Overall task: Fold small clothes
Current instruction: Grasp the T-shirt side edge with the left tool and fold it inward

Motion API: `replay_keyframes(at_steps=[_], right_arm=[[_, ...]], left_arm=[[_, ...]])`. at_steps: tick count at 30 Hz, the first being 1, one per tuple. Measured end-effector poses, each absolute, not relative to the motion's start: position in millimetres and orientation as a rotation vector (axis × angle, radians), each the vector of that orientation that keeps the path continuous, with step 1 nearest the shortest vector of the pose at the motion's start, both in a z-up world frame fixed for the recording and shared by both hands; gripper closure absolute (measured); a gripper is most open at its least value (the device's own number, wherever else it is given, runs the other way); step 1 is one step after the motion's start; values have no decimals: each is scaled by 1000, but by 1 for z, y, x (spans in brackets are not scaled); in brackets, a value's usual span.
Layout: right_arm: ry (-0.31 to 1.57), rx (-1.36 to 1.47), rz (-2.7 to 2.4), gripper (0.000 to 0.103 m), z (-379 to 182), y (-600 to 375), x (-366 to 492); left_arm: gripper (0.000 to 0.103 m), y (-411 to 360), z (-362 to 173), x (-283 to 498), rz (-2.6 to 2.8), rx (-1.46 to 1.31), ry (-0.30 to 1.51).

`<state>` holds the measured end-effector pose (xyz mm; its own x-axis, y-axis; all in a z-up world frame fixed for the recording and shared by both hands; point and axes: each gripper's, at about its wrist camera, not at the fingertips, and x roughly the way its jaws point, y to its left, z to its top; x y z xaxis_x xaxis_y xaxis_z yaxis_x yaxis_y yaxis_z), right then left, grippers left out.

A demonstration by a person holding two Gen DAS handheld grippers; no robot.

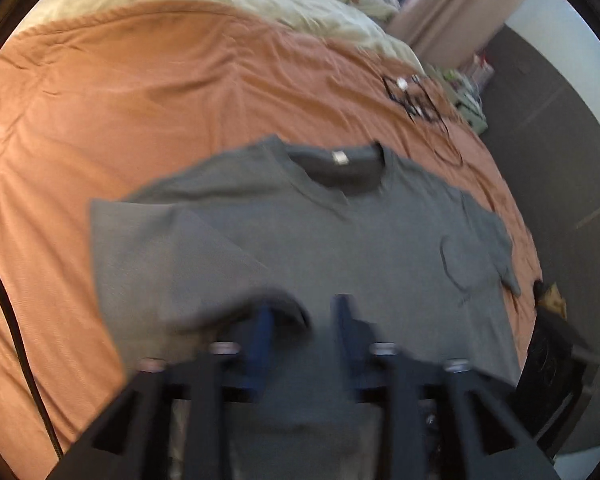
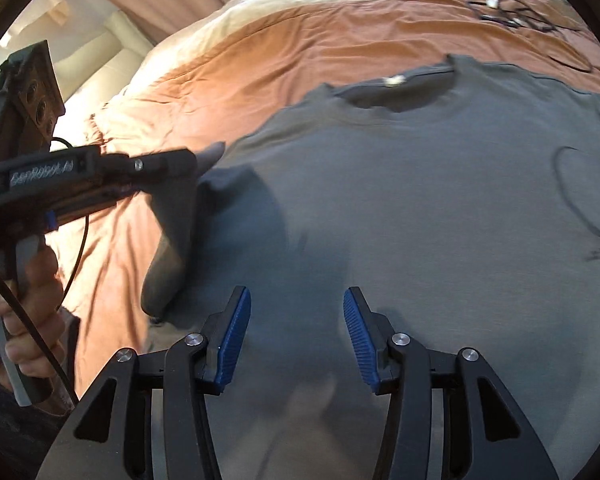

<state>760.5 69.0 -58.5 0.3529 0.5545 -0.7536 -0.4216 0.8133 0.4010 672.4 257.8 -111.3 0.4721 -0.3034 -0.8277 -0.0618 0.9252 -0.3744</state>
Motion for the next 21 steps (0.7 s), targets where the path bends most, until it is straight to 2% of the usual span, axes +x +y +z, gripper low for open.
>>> replay_keyframes(at_steps=[2,4,5,12,16,21], right_arm=[[1034,147,629,57,-55,62,759],[1032,137,630,53,-53,66,760],[1026,131,632,49,-52,68,759],[998,95,672,49,-52,80,761],[993,48,672,49,-54,103,773],[975,-65,647,49,-59,134,792]], left_arm=[[42,255,-107,666,-156,-356,1053],[39,261,-103,661,-151,-366,1043],[39,269,-99,656,-133,-374,1031],[39,320,-100,624,42,-380,1015],[50,342,-122,608,92,-400,1051],[51,361,-145,598,121,-431,1073]])
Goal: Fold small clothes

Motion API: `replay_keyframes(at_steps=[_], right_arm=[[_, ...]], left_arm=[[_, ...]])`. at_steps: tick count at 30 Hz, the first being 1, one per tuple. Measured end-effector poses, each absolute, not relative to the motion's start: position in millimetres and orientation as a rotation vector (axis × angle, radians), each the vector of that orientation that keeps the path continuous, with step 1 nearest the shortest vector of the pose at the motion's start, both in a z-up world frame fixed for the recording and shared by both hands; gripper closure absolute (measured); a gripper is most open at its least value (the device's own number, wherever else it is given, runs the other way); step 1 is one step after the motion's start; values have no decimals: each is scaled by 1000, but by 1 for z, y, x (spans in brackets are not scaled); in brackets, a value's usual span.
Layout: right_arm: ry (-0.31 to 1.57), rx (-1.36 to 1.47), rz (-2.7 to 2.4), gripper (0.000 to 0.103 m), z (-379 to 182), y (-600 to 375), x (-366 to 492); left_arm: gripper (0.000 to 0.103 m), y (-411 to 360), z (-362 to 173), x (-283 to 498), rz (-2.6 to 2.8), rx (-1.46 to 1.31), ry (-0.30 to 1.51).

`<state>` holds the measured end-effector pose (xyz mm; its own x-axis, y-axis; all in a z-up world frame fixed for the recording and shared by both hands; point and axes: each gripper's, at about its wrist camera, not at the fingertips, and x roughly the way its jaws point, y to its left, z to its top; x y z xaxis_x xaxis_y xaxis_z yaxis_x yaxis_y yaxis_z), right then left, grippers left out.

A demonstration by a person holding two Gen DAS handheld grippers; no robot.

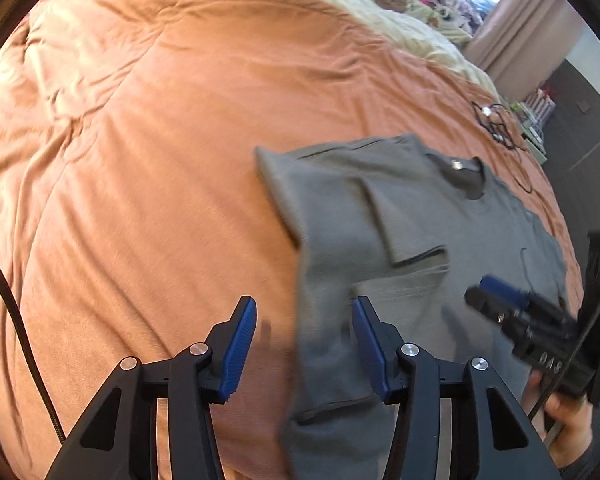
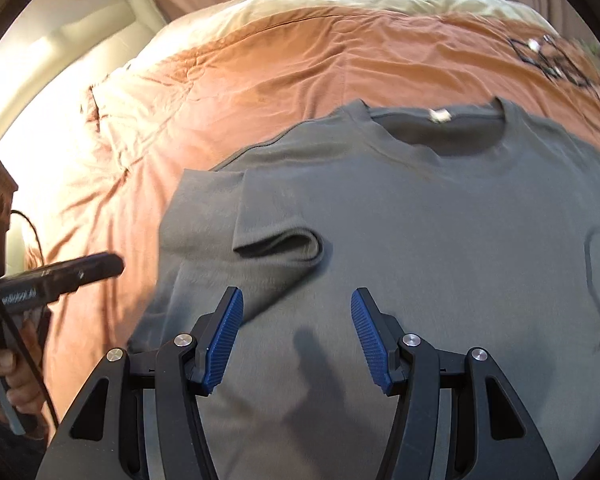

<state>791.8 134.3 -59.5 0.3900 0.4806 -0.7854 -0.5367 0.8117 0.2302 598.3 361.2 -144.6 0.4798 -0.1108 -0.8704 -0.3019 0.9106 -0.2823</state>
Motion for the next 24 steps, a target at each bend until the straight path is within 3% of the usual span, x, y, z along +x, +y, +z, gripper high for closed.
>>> replay_keyframes(at_steps=[7,13,16,19,24], right_arm=[[989,-264,598,49,-82,177,821],[974,-271,549,50,-90,190,844],[961,-201,504,59,-91,180,858],[973,-130,460,79,-94,165,870],[1040,44,629,80,-100,155,871]], left_arm=[[51,374,-164,612,106,-457,1062],[51,378,-177,634,96,-460,1061],[51,380,-182,643,100,-446,1067],[51,381,-184,651,102,-429,1066],[51,384,-185,663,103,-413,1056]])
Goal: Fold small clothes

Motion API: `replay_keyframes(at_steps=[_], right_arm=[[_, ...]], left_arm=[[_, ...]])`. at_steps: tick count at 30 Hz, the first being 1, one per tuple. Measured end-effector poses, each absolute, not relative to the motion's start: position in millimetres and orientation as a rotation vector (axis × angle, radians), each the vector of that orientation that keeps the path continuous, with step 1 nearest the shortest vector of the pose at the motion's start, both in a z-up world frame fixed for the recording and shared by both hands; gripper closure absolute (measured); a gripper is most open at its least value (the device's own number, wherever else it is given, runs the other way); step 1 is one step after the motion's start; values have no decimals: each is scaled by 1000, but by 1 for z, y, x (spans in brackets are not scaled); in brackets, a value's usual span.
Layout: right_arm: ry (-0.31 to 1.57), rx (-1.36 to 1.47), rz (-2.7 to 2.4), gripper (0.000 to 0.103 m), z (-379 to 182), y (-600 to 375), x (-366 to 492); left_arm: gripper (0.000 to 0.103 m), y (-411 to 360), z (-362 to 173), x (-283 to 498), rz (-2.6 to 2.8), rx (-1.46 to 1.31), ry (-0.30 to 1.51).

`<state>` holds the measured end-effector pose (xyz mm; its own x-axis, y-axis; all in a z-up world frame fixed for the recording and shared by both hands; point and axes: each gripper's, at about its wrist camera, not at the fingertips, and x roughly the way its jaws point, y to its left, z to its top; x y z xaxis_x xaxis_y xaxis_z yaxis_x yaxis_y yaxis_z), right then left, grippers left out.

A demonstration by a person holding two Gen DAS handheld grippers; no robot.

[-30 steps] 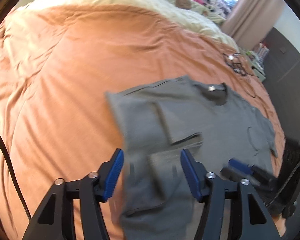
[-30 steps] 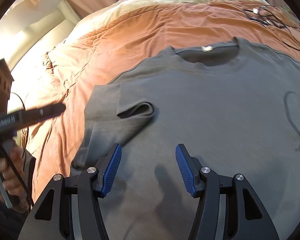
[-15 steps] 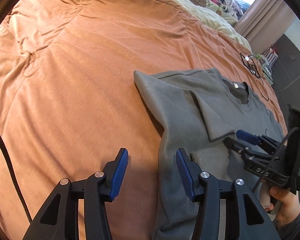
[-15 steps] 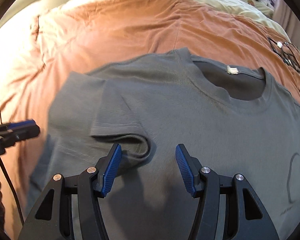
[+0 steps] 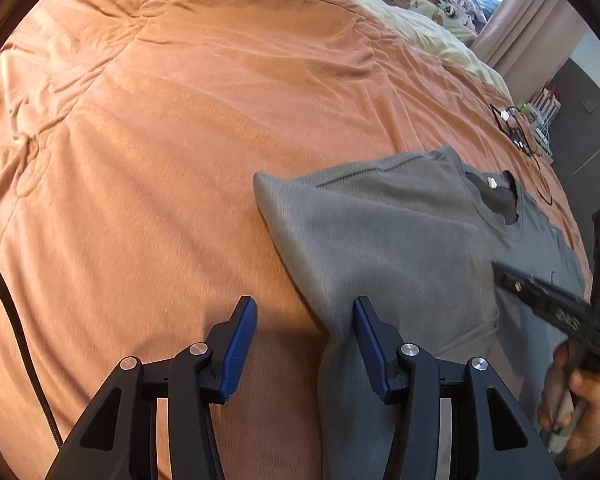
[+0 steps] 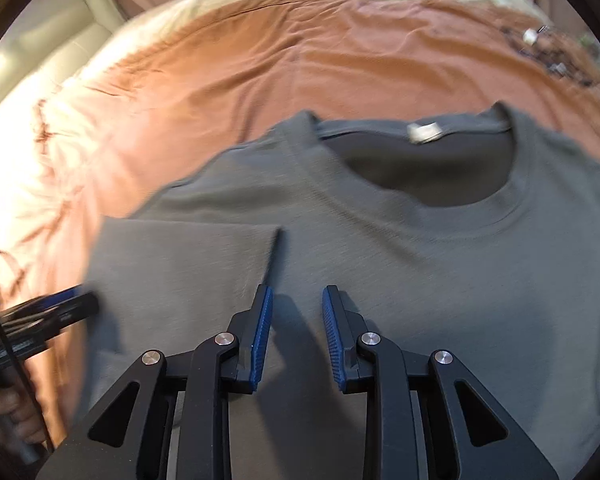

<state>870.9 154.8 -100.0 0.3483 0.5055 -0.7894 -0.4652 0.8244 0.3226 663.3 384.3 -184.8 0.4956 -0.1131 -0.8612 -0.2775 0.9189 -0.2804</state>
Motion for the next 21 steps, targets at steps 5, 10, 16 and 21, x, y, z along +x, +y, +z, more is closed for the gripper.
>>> replay_keyframes(at_steps=[5,10,16,21], right_arm=[[1098,81,662,80,-112,168,877],[1126,181,648,79,-112,171,886],[1100,266,689,63,-110,156,881],[1106,315,697,55,-115,149,887]], left_arm=[[51,393,-188,676,107,-456,1039],[51,401,-189,686,121,-462,1024],[63,401,-192,696,121,-446,1012],[80,403,-193,698,138,-425,1013]])
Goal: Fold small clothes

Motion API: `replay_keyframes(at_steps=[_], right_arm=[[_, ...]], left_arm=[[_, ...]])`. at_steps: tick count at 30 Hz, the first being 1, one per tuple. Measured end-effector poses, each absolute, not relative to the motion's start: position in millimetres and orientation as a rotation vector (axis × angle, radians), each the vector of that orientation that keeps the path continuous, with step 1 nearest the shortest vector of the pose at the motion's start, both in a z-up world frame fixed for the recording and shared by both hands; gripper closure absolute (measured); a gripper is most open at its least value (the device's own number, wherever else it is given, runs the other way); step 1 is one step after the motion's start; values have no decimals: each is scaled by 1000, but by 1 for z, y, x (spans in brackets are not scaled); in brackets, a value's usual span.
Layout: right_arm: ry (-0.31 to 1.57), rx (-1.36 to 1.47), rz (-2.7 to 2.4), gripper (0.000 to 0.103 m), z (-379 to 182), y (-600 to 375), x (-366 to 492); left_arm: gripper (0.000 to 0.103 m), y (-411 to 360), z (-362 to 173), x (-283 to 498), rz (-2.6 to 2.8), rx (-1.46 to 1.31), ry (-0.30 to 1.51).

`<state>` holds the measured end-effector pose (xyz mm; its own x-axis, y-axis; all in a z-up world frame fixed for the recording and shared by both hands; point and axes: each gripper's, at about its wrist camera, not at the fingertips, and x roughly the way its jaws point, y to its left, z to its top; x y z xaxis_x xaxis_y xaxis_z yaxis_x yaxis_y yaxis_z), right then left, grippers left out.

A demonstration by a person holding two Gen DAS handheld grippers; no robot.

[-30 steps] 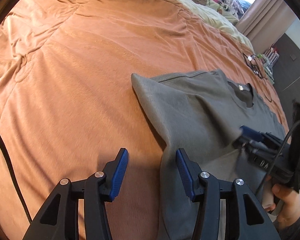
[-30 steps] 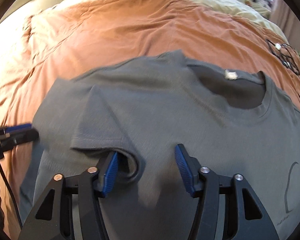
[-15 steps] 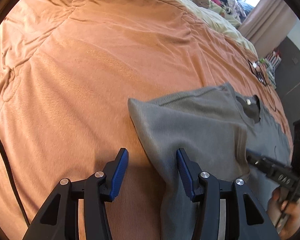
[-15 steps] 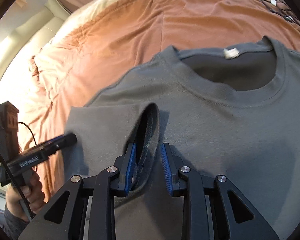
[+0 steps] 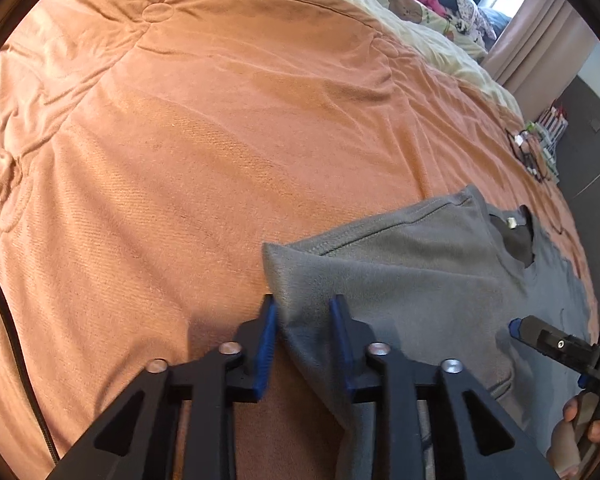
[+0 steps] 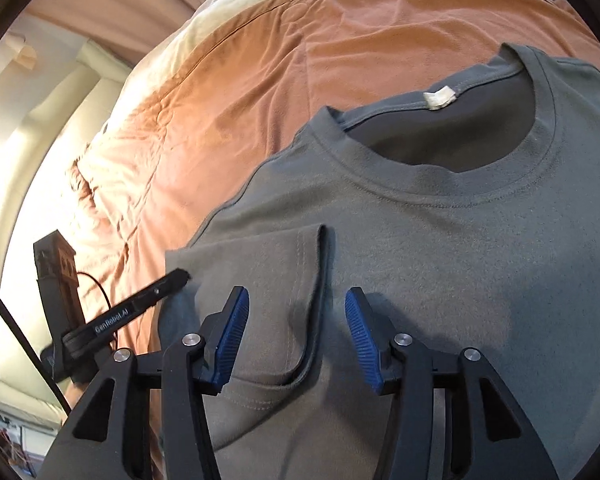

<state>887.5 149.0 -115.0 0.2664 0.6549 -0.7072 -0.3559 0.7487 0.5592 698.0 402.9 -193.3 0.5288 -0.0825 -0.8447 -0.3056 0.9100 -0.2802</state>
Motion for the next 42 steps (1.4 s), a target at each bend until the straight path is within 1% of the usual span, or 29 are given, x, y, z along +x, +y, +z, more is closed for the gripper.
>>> replay_keyframes(at_steps=[2,4,5,6,7,8,10,12,13,15,17,19,25,26,27,28,29,34,37,40,42], right_arm=[[1120,288,707,55,-121,160,891],[1120,257,677,55,-124,166,891],[1100,242,677,61,-120,169,890],[1086,211,669,73,-117,173,888],[1083,184,668,100,-116,176,886],[1073,174,664,103,-114,176,883],[1012,153,632,103,-105,170,872],[993,163,611,103,-101,162,867],[996,169,590,103,-102,157,865],[1006,162,578,103,-106,153,864],[1025,159,557,103,-110,151,863],[1040,174,549,103,-111,150,862],[1043,150,520,103,-104,146,853],[1047,150,525,103,-104,146,853],[1047,147,531,103,-104,147,852],[1045,140,535,103,-104,147,852],[1044,135,537,103,-104,146,853],[1036,136,577,103,-98,149,849],[1011,105,588,103,-91,156,844],[1013,95,558,103,-95,154,848],[1024,96,545,103,-99,152,853]], left_arm=[[88,405,-193,698,134,-433,1008],[92,407,-192,697,134,-435,1003],[93,407,-191,697,133,-429,998],[93,407,-189,696,136,-420,991],[93,408,-186,697,142,-409,982],[93,408,-184,698,144,-410,975],[93,411,-181,699,138,-440,969],[91,413,-181,700,130,-471,977],[88,413,-182,700,120,-486,978],[80,413,-182,697,115,-496,981],[56,413,-183,695,121,-510,986],[52,414,-182,694,111,-524,974],[52,410,-192,701,50,-573,978],[57,407,-192,702,38,-566,972],[63,405,-192,704,31,-562,969],[87,403,-193,706,18,-566,971],[94,402,-194,708,12,-569,977],[95,394,-170,710,106,-408,904],[95,393,-165,714,140,-358,904],[90,400,-176,716,139,-421,977],[81,405,-180,709,148,-455,996]])
